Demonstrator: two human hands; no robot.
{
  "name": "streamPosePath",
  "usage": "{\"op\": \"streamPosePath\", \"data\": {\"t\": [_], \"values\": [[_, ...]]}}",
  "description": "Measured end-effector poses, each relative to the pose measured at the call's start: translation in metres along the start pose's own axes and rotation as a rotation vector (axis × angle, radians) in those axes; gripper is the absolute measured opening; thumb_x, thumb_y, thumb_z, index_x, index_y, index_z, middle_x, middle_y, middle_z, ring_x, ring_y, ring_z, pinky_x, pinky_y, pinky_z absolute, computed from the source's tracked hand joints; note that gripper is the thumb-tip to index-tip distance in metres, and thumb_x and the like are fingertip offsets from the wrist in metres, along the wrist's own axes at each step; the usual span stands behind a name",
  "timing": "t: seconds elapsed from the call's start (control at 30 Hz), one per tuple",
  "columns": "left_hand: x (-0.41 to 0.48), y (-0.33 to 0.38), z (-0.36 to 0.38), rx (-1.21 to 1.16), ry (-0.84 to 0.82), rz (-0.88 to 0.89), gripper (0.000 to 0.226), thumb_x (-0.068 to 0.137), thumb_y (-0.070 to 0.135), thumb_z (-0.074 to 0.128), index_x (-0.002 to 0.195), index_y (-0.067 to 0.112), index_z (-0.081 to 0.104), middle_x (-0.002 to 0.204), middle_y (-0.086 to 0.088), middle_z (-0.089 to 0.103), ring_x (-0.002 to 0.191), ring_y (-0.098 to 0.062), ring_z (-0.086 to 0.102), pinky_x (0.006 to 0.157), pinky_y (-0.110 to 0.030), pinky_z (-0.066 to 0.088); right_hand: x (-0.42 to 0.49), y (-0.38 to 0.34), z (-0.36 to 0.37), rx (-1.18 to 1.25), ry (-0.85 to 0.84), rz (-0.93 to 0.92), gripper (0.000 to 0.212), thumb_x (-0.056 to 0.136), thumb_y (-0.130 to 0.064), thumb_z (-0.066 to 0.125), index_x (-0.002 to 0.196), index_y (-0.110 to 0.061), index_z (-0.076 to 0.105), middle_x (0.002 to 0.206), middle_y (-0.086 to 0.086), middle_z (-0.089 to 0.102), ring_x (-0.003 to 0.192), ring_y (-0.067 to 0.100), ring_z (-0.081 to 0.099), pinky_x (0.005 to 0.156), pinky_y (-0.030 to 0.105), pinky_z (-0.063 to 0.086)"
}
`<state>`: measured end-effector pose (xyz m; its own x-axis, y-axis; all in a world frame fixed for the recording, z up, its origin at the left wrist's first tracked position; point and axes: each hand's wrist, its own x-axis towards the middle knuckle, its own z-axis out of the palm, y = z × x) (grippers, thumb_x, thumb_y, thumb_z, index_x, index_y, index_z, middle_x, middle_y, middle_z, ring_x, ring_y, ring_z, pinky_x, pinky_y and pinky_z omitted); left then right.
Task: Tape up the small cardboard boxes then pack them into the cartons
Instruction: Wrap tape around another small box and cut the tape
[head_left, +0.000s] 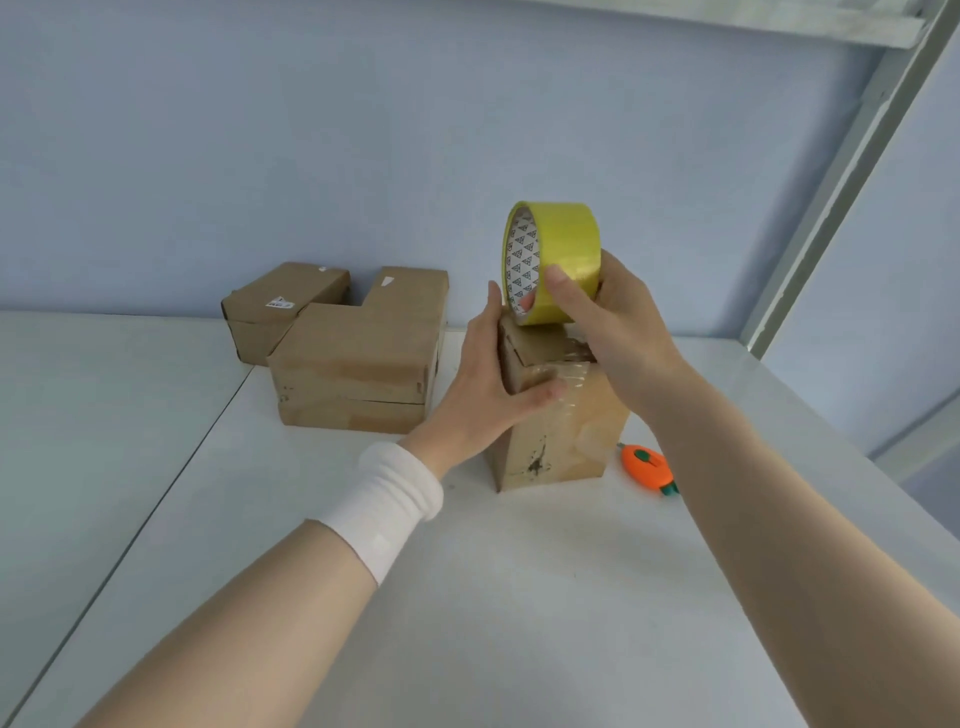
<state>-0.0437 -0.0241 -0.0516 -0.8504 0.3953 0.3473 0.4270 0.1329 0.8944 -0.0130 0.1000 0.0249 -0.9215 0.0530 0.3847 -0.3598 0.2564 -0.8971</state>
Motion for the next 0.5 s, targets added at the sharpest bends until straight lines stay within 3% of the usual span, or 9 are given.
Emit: {"op": "streamPosePath", "data": {"t": [0.1,0.17,0.27,0.37,0.5], "values": [[0.005,-0.001,0.0,0.006,-0.004,-0.054,0.129,0.059,0.068,0.066,0.146,0.026,-0.02,0.142,0.024,0.006,0.141,-0.001,0.006,0.119,-0.039,0.014,0.003,-0.004,0.002,-0.013,0.027,-0.011,0.021,0.093,-0.03,0.055,0.1,-0.01,0.058,0.078,-0.002,0.069,0.076,0.013,0.067,0.078,0.032,0.055],[0.007,-0.002,-0.002,0.012,-0.01,-0.057,0.127,0.059,0.068,0.063,0.145,0.028,-0.02,0.139,0.028,0.008,0.141,0.0,0.006,0.119,-0.041,0.014,-0.002,-0.01,0.001,0.049,0.076,-0.031,0.019,0.094,-0.029,0.054,0.092,-0.011,0.061,0.074,-0.003,0.068,0.073,0.012,0.066,0.074,0.032,0.056],[0.009,-0.005,-0.007,-0.019,-0.035,-0.075,0.124,0.06,0.065,0.063,0.144,0.032,-0.021,0.147,0.017,0.013,0.142,-0.007,0.014,0.117,-0.045,0.019,-0.02,-0.018,-0.009,0.13,0.113,-0.067,0.029,0.089,-0.04,0.056,0.084,-0.013,0.065,0.067,-0.004,0.069,0.065,0.007,0.066,0.06,0.025,0.055],[0.008,-0.002,-0.004,-0.017,-0.053,-0.079,0.13,0.056,0.067,0.065,0.144,0.03,-0.024,0.152,0.005,0.017,0.143,-0.012,0.015,0.117,-0.046,0.018,-0.04,-0.014,-0.019,0.118,0.122,-0.061,0.037,0.082,-0.047,0.054,0.087,-0.012,0.066,0.069,-0.004,0.071,0.065,0.008,0.067,0.057,0.023,0.053],[0.005,0.003,-0.005,0.002,-0.077,-0.03,0.144,0.043,0.092,0.052,0.141,0.024,-0.03,0.145,0.018,0.011,0.143,-0.009,0.006,0.118,-0.045,0.013,-0.053,-0.002,-0.02,0.262,0.049,-0.084,0.028,0.088,-0.037,0.048,0.089,-0.013,0.06,0.065,-0.005,0.068,0.064,0.008,0.065,0.059,0.018,0.051]]}}
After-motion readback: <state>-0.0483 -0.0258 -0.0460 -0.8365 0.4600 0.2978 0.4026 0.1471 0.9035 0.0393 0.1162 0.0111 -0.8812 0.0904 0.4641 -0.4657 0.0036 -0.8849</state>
